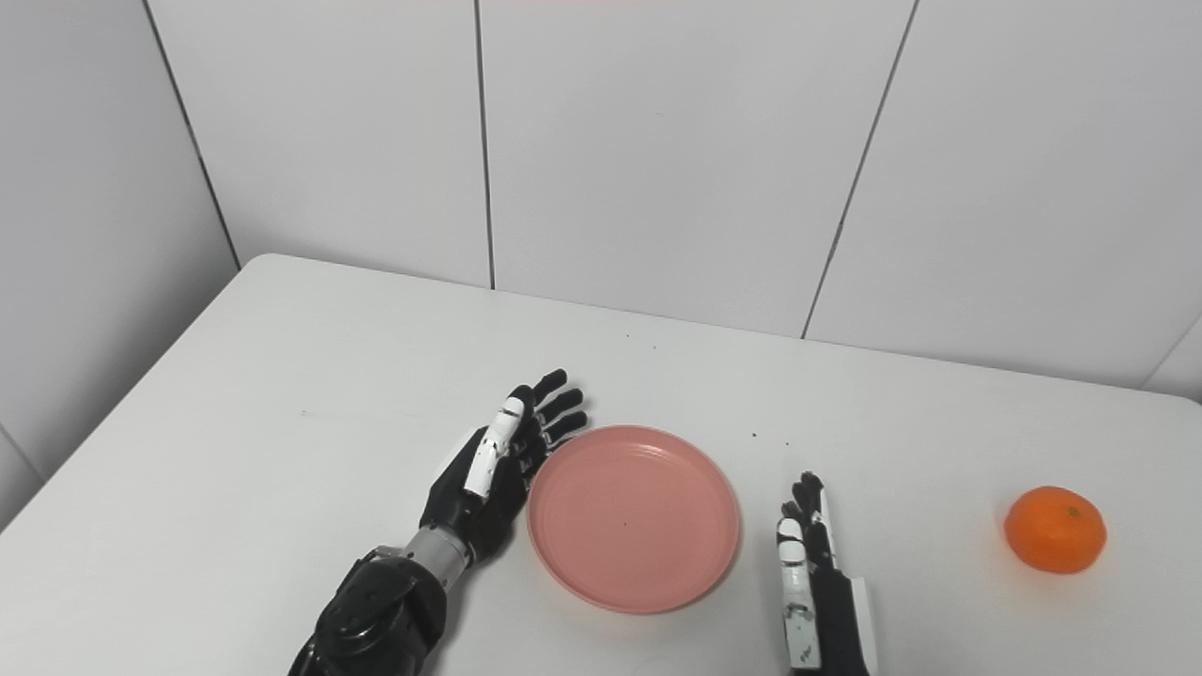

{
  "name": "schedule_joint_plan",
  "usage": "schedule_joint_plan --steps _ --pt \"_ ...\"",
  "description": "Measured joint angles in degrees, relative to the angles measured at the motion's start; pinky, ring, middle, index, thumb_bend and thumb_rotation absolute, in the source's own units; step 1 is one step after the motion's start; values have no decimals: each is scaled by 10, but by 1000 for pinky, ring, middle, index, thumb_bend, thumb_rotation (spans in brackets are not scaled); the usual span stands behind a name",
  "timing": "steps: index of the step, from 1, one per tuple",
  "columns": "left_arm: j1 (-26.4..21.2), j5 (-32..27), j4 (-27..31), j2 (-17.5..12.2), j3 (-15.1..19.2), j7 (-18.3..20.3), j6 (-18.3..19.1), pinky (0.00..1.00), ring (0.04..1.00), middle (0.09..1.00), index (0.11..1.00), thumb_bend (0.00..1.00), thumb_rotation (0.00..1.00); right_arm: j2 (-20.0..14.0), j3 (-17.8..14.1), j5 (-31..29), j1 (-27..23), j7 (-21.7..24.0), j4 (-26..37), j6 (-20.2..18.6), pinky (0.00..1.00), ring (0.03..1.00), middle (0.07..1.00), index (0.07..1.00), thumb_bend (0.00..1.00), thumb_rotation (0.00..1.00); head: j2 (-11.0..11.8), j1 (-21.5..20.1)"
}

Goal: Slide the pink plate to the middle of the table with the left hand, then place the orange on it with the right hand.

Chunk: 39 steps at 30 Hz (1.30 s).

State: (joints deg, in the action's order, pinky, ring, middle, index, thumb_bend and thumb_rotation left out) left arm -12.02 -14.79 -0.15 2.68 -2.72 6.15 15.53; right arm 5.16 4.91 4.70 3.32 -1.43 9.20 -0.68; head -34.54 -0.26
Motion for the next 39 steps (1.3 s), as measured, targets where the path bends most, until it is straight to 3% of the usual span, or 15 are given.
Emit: schedule_joint_plan --steps 5,16,23,27,28,32,34,36,39 --pt "8 -1 13 0 4 7 8 920 922 934 932 405 1000 11 3 9 -3 -8 0 -8 971 970 978 980 236 1000 -7 -36" --pt "10 -16 15 -3 21 12 12 928 930 937 932 400 1000 19 6 21 -10 -17 4 -27 978 973 974 975 245 1000 -14 -62" --pt "17 -18 25 -4 31 12 12 939 934 941 937 392 1000 15 1 53 -24 -20 26 -45 907 920 938 944 253 1000 -20 -109" --pt "23 -25 31 -6 37 13 13 933 930 938 932 383 1000 -10 3 91 -43 -14 58 -84 832 899 921 925 296 1000 -18 -136" --pt "24 -27 32 -7 38 13 14 939 932 942 937 380 1000 -22 4 103 -48 -9 73 -98 813 886 909 912 349 1000 -17 -150" --pt "24 -40 31 -12 45 17 16 939 930 939 932 384 1000 -56 10 160 -65 5 115 -135 807 873 891 892 437 968 -12 -179" --pt "24 -42 31 -17 46 18 15 940 930 937 931 387 1000 -68 12 184 -70 10 129 -155 791 874 894 896 454 948 -12 -179" --pt "24 -46 30 -20 48 23 15 938 932 938 934 390 1000 -79 15 209 -72 20 144 -167 801 873 894 897 479 903 -4 -222" --pt "24 -53 26 -21 52 30 15 941 934 940 937 389 1000 -97 23 247 -79 41 175 -190 819 879 902 903 491 867 -4 -230"
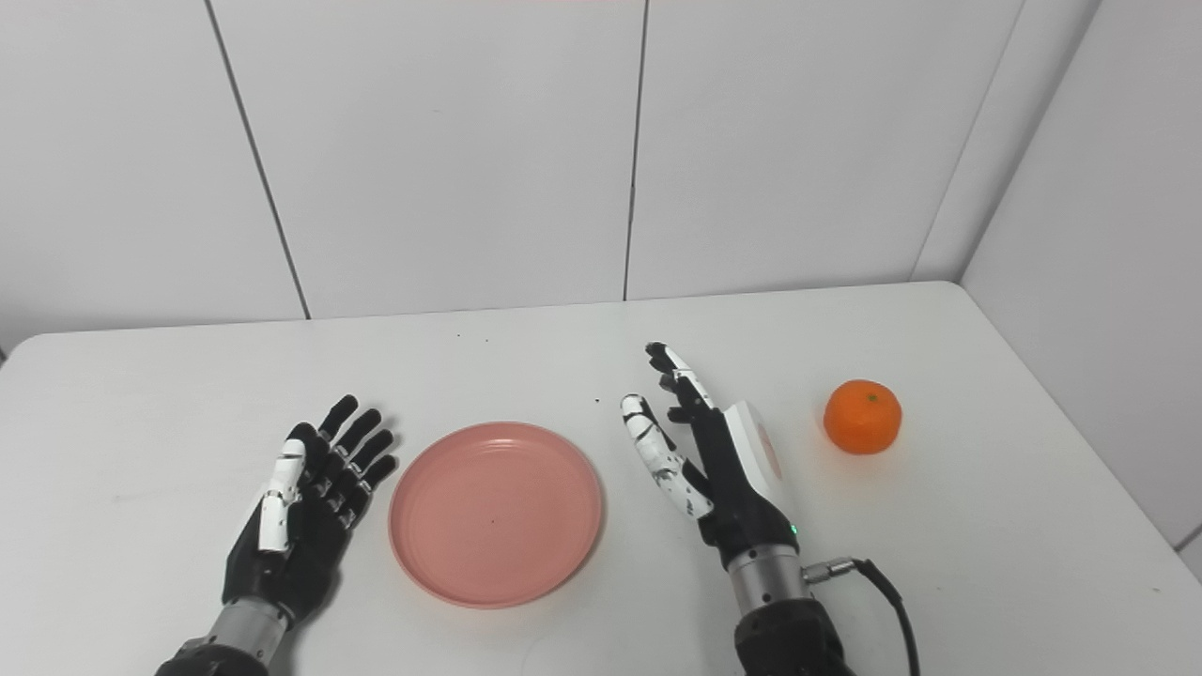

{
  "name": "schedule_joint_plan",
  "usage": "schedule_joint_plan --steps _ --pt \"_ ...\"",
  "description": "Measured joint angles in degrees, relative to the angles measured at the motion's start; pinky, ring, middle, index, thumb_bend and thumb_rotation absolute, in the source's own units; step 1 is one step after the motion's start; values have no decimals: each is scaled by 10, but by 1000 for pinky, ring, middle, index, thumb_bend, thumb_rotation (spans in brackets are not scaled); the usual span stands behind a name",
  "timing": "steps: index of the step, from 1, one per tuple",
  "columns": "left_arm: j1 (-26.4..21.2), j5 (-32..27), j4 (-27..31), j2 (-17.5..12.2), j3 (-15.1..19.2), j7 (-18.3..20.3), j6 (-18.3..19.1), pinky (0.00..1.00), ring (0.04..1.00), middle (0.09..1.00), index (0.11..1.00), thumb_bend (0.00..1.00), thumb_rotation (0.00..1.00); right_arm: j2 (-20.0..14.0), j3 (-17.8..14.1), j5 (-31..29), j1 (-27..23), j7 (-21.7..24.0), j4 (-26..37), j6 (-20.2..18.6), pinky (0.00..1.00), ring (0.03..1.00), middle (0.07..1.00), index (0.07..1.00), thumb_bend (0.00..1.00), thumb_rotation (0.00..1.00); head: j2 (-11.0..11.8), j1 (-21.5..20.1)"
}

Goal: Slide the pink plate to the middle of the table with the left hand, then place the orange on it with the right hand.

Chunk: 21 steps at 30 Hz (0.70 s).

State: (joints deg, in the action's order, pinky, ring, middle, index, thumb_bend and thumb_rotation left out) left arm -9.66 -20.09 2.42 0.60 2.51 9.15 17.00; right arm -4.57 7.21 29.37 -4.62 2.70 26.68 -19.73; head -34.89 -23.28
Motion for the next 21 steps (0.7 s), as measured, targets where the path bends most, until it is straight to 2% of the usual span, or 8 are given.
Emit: schedule_joint_plan --steps 2,4,8,14,18,21 --pt "0 -7 -4 -1 4 7 -1 952 941 946 943 387 1000 -14 0 22 -8 15 21 -11 820 881 905 905 492 845 3 -16" --pt "-1 -11 -11 -3 6 16 -8 948 940 945 936 396 1000 -30 -2 48 -17 31 39 -20 798 870 905 905 529 774 7 -32" --pt "-3 -23 -24 -10 13 33 -20 947 939 945 940 388 1000 -58 -26 102 -22 35 65 -24 790 864 896 905 641 716 12 -52" --pt "-10 -40 -41 -20 21 48 -27 959 942 951 944 368 1000 -71 -72 150 -21 32 73 -31 768 856 891 911 704 590 23 -82" --pt "-11 -47 -43 -21 23 50 -27 966 948 957 952 355 1000 -72 -108 167 -23 27 80 -32 793 871 901 918 746 559 33 -106" --pt "-11 -47 -44 -24 23 51 -26 970 952 962 955 344 1000 -72 -123 179 -23 9 77 -31 799 881 911 920 772 501 40 -116"
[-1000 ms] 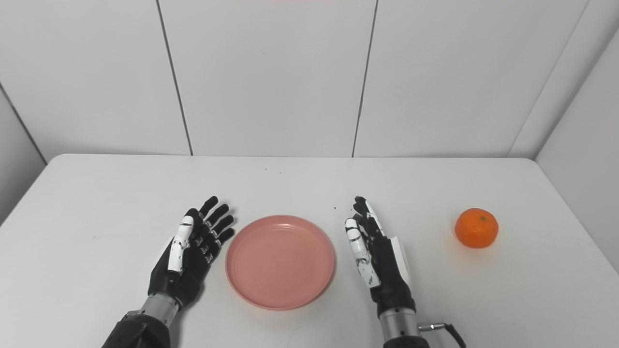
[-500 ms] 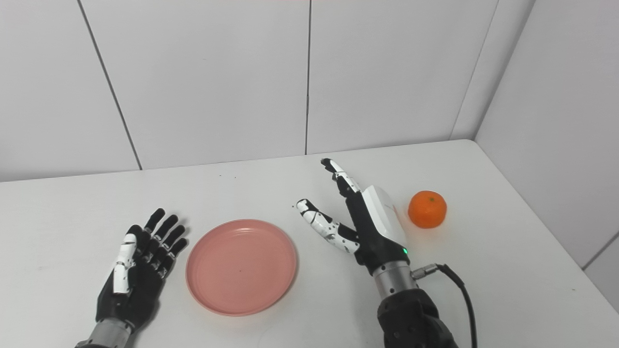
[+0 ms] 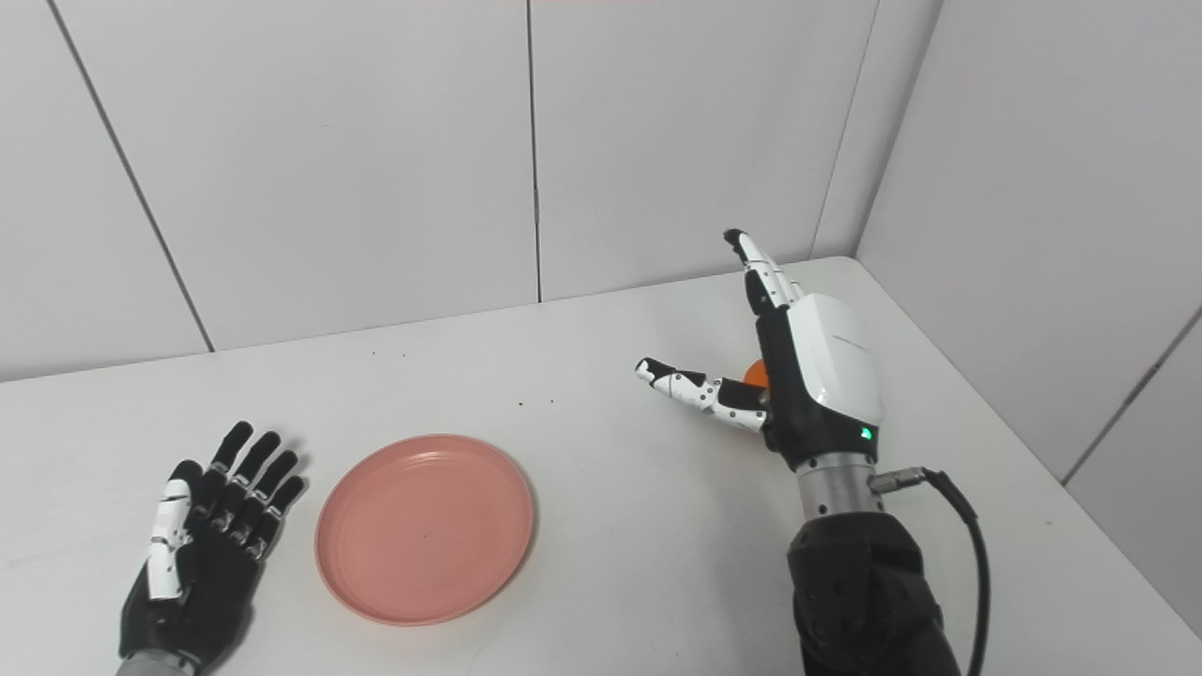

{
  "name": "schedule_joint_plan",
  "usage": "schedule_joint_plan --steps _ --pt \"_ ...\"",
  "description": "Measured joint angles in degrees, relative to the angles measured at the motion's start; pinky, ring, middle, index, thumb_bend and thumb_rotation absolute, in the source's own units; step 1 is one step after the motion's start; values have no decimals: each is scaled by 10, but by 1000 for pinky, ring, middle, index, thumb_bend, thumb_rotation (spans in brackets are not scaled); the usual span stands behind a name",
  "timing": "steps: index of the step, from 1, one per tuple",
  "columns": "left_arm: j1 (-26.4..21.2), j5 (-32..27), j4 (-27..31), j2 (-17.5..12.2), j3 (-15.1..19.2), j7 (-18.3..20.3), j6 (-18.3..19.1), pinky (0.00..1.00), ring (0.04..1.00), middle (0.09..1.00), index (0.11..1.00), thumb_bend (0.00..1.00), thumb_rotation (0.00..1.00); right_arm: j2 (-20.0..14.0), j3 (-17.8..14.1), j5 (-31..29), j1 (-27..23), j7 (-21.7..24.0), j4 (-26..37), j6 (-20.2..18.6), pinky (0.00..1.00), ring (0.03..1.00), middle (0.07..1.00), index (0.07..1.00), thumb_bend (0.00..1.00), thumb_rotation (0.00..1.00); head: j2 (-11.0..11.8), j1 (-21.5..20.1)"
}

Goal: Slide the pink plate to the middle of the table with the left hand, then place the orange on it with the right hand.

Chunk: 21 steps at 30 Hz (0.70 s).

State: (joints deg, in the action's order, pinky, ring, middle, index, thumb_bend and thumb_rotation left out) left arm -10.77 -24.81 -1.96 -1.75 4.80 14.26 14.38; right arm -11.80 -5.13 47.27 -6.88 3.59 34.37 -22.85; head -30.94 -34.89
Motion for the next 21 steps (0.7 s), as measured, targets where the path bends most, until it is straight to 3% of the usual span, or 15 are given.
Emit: schedule_joint_plan --steps 12,14,16,21 --pt "-5 0 -1 -6 2 -1 7 1000 985 990 981 325 1000 0 -38 46 -9 -25 -25 -2 687 824 927 926 893 431 8 -19" --pt "-5 0 -1 -9 2 -1 8 998 981 989 981 328 1000 -1 -43 51 -11 -22 -29 -6 637 787 926 929 914 430 12 -22" --pt "-6 0 -3 -14 0 0 7 998 979 989 979 329 1000 -1 -48 54 -14 -17 -37 -16 535 684 903 925 943 420 14 -23" --pt "-8 0 -5 -18 0 0 7 1000 982 990 981 322 1000 -14 -58 55 -14 -3 -73 -31 661 803 896 924 951 428 16 -21"
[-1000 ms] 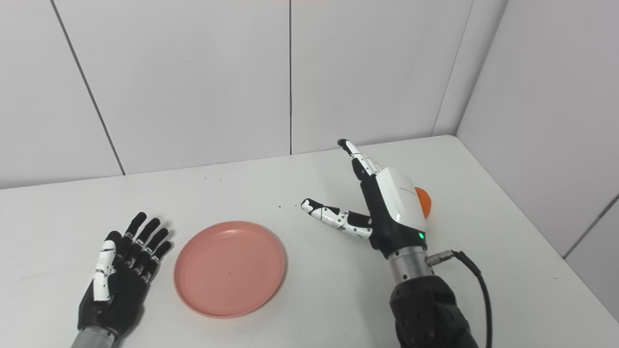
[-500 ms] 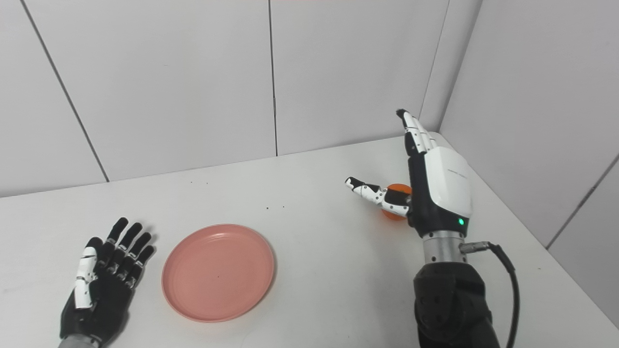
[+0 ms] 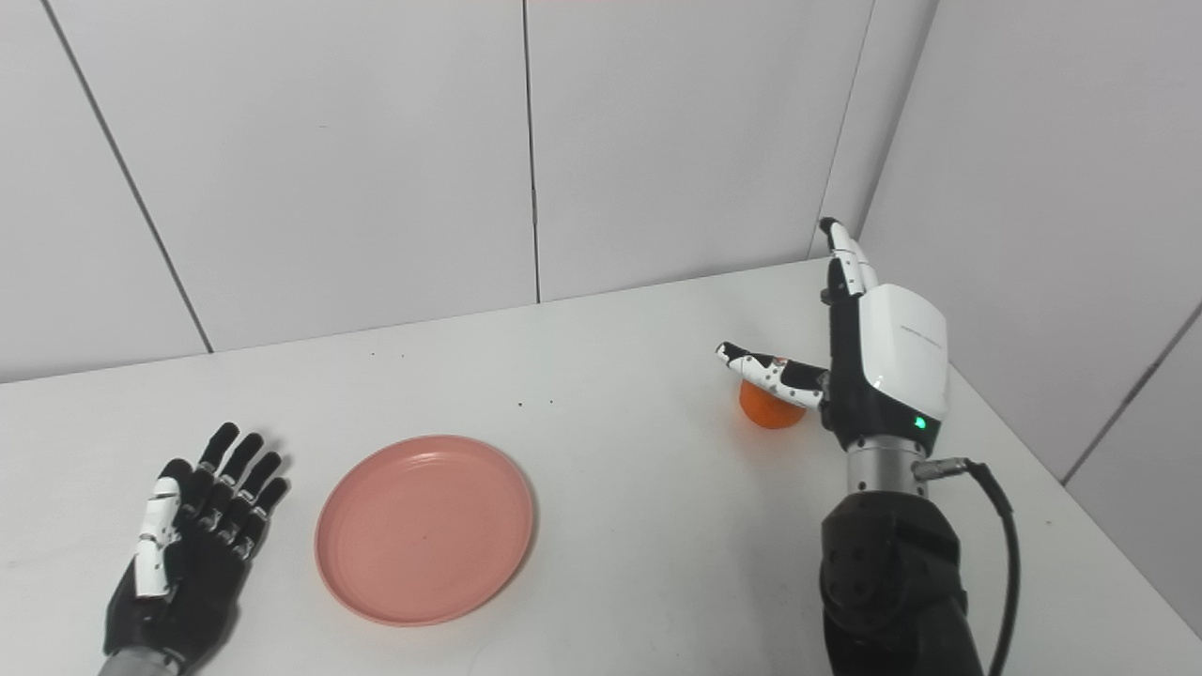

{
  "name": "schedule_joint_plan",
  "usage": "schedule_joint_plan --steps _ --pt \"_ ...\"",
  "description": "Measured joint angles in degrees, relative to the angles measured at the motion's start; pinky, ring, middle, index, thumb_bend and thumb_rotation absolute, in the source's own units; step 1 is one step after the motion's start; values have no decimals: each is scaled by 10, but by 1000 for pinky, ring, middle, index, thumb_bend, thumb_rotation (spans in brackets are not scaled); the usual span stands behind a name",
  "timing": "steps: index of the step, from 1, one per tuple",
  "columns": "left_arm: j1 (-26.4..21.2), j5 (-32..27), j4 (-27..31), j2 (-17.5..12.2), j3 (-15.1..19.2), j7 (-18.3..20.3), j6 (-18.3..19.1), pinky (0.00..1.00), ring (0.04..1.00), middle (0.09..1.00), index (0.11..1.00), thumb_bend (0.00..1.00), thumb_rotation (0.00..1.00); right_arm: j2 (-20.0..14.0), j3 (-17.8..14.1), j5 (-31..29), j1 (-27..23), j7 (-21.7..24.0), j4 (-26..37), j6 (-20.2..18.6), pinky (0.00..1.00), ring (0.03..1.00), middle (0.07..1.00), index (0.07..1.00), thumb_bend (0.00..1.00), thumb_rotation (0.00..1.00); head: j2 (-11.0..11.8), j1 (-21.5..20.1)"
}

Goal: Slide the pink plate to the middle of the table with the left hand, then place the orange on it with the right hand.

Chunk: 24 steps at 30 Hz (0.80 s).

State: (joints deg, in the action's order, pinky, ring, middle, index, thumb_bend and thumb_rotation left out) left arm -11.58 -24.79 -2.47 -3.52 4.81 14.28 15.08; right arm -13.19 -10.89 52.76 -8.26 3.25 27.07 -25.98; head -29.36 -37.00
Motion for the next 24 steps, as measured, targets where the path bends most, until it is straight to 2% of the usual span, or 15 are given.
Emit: schedule_joint_plan --steps 4,14,24 --pt "0 0 0 -1 0 0 0 1000 981 989 986 326 1000 -9 -5 -5 0 0 -29 -1 700 831 894 920 953 423 0 -4" --pt "1 0 7 -3 0 -2 9 994 974 985 979 319 1000 -10 -12 -13 -2 2 -76 -7 691 833 896 923 962 412 -6 -1" --pt "2 0 14 -8 0 -4 19 1000 978 988 983 320 1000 -29 -10 -55 -17 0 -135 -8 713 846 904 923 977 381 -11 -7"
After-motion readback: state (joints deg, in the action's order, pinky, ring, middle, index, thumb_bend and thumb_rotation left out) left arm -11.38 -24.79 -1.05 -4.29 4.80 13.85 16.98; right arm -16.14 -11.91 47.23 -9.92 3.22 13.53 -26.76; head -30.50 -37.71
